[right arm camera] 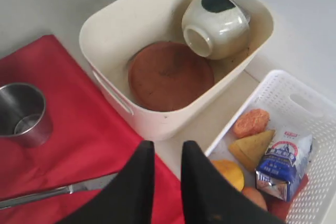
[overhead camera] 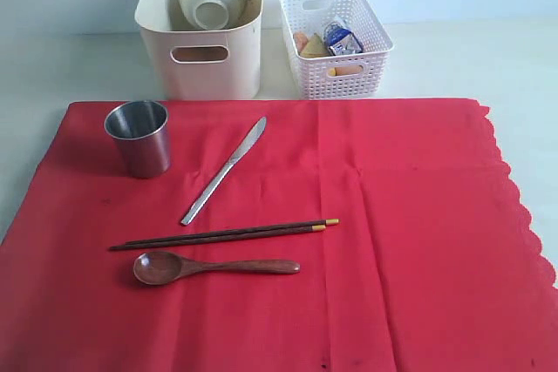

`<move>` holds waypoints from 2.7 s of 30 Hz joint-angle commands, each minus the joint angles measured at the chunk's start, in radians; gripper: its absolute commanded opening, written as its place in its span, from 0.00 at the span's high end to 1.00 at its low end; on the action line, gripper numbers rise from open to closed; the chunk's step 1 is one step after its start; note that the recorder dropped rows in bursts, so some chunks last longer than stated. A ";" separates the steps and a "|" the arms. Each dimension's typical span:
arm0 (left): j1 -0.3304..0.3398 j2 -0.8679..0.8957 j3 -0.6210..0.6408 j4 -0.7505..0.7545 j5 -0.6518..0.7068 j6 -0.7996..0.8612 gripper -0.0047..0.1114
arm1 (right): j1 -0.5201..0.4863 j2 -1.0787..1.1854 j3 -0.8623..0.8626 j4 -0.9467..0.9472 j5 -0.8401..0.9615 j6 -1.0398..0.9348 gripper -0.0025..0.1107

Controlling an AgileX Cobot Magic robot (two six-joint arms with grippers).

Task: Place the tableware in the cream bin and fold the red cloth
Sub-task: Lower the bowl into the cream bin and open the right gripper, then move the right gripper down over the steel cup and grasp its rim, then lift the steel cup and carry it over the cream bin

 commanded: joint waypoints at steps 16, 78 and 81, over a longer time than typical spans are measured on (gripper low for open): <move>0.001 -0.007 0.000 -0.006 -0.003 0.001 0.94 | 0.034 0.001 0.362 0.617 -0.085 -0.611 0.98; 0.001 -0.007 0.000 -0.006 -0.003 0.001 0.94 | 0.418 0.402 0.035 0.184 -0.322 -0.487 0.98; 0.001 -0.007 0.000 -0.006 -0.003 0.001 0.94 | 0.417 0.357 0.035 0.184 -0.298 -0.487 0.98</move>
